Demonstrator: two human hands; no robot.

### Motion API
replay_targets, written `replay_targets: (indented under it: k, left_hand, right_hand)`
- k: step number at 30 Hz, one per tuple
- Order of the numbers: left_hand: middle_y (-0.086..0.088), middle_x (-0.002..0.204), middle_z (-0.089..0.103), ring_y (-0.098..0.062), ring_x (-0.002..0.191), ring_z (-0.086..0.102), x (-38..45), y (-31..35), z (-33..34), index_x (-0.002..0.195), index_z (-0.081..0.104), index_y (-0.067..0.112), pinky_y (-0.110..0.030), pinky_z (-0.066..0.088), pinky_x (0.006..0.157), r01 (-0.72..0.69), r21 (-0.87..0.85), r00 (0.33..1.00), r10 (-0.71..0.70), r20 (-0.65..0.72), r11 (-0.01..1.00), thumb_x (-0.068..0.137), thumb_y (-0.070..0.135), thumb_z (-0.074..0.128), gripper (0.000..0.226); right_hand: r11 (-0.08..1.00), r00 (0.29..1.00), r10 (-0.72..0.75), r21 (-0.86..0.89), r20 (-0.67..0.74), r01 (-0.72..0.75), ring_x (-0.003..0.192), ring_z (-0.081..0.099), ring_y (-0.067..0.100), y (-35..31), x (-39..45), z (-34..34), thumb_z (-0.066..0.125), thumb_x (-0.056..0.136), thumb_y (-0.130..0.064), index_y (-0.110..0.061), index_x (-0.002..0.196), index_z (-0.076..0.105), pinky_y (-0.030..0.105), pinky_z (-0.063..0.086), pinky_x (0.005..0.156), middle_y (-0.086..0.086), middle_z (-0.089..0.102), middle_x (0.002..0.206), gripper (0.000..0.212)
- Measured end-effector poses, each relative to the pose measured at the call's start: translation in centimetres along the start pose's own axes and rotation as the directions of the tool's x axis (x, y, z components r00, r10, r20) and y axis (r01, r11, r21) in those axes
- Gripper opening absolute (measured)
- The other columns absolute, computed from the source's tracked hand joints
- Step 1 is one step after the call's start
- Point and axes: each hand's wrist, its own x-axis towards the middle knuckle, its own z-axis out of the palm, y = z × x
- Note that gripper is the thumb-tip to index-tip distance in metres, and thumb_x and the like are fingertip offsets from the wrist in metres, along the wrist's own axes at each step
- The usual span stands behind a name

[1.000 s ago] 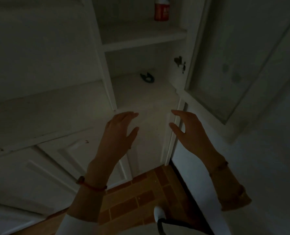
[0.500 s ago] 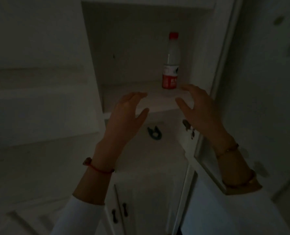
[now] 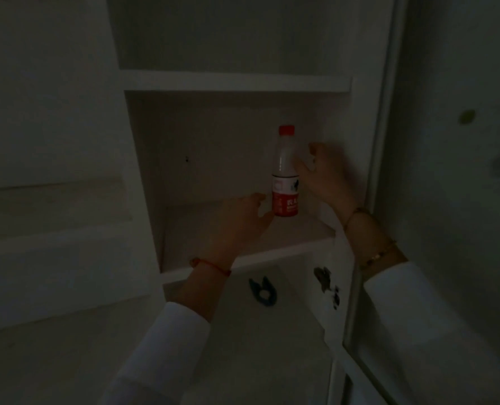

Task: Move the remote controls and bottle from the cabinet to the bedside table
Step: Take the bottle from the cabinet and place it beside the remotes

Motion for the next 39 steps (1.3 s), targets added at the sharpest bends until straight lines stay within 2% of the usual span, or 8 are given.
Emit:
replay_targets:
  k: [5, 9, 15, 21, 24, 27, 34, 39]
  left_hand:
    - [-0.009, 0.141, 0.051, -0.02, 0.122, 0.053, 1.2, 0.1, 1.6, 0.142, 0.041, 0.012, -0.021, 0.036, 0.096, 0.098, -0.146, 0.994, -0.089, 0.068, 0.984, 0.092, 0.038, 0.056, 0.058]
    - [-0.011, 0.137, 0.054, -0.021, 0.121, 0.054, 1.6, -0.1, 2.3, 0.141, 0.043, 0.012, -0.026, 0.041, 0.1, 0.122, -0.184, 0.989, -0.103, 0.11, 0.975, 0.091, 0.034, 0.059, 0.057]
    - [-0.01, 0.13, 0.059, -0.018, 0.113, 0.058, 1.3, 0.2, 2.5, 0.139, 0.046, 0.015, -0.02, 0.041, 0.09, 0.099, -0.234, 0.994, -0.083, 0.075, 0.967, 0.092, 0.032, 0.058, 0.052]
    - [-0.008, 0.121, 0.064, -0.02, 0.107, 0.062, 0.1, 0.4, 1.7, 0.136, 0.049, 0.017, -0.022, 0.044, 0.083, 0.136, -0.29, 0.99, -0.139, 0.009, 0.947, 0.095, 0.039, 0.051, 0.047]
    - [-0.01, 0.106, 0.064, -0.023, 0.084, 0.067, -0.7, 0.6, 1.2, 0.131, 0.05, 0.012, -0.037, 0.056, 0.082, 0.215, -0.458, 0.974, -0.225, 0.034, 0.863, 0.093, 0.037, 0.055, 0.045]
    - [-0.011, 0.098, 0.066, -0.018, 0.069, 0.066, -2.0, 0.6, 0.6, 0.127, 0.051, 0.01, -0.039, 0.057, 0.085, 0.29, -0.602, 0.952, -0.291, 0.098, 0.744, 0.091, 0.03, 0.062, 0.043]
    - [-0.009, 0.08, 0.07, -0.016, 0.064, 0.07, -6.6, 0.0, -1.5, 0.119, 0.06, 0.005, -0.027, 0.059, 0.076, 0.308, -0.816, 0.918, -0.38, 0.118, 0.489, 0.084, 0.015, 0.07, 0.037]
    - [-0.012, 0.086, 0.072, -0.02, 0.07, 0.072, -10.6, -0.4, -3.0, 0.115, 0.064, 0.007, -0.027, 0.06, 0.075, 0.329, -0.809, 0.895, -0.434, 0.103, 0.487, 0.084, 0.015, 0.071, 0.033]
  right_hand:
    - [0.997, 0.996, 0.035, 0.061, 0.084, -0.04, 0.125, 0.049, 0.025, 0.1, 1.7, 0.9, 0.054, 0.093, -0.037, -0.004, 0.142, 0.032, 0.025, 0.039, 0.094, 0.013, 0.045, 0.142, 0.063]
    - [0.988, 0.99, 0.061, 0.132, 0.128, -0.078, 0.116, 0.056, 0.025, 0.3, 2.6, 1.7, 0.057, 0.092, -0.031, -0.003, 0.134, 0.038, 0.027, 0.043, 0.087, 0.013, 0.055, 0.13, 0.055]
    - [0.99, 0.998, 0.019, 0.137, 0.059, -0.027, 0.1, 0.06, 0.02, 0.7, 2.6, 1.7, 0.065, 0.086, -0.034, -0.005, 0.121, 0.05, 0.034, 0.05, 0.084, 0.007, 0.061, 0.111, 0.047]
    - [0.969, 1.0, -0.011, 0.248, 0.004, 0.01, 0.096, 0.061, 0.015, -0.9, 1.4, 0.4, 0.066, 0.085, -0.036, -0.01, 0.122, 0.05, 0.022, 0.048, 0.076, 0.001, 0.06, 0.109, 0.047]
    - [0.967, 0.998, -0.059, 0.248, -0.015, 0.061, 0.09, 0.058, 0.01, -2.4, 0.2, -0.2, 0.067, 0.084, -0.035, -0.011, 0.122, 0.051, 0.015, 0.047, 0.073, -0.003, 0.059, 0.106, 0.047]
    - [0.964, 0.996, -0.088, 0.25, -0.006, 0.087, 0.087, 0.057, 0.006, -3.5, -1.3, -0.5, 0.067, 0.084, -0.035, -0.012, 0.122, 0.051, 0.0, 0.044, 0.064, -0.004, 0.059, 0.105, 0.047]
    - [0.943, 0.987, -0.161, 0.295, 0.006, 0.152, 0.09, 0.057, 0.005, -6.0, -4.6, -0.5, 0.069, 0.083, -0.034, -0.011, 0.12, 0.052, -0.002, 0.042, 0.067, -0.004, 0.06, 0.109, 0.047]
    - [0.932, 0.978, -0.199, 0.323, 0.066, 0.168, 0.086, 0.053, -0.006, -7.6, -6.9, 0.2, 0.068, 0.082, -0.039, -0.015, 0.121, 0.052, -0.005, 0.04, 0.066, -0.008, 0.059, 0.112, 0.048]
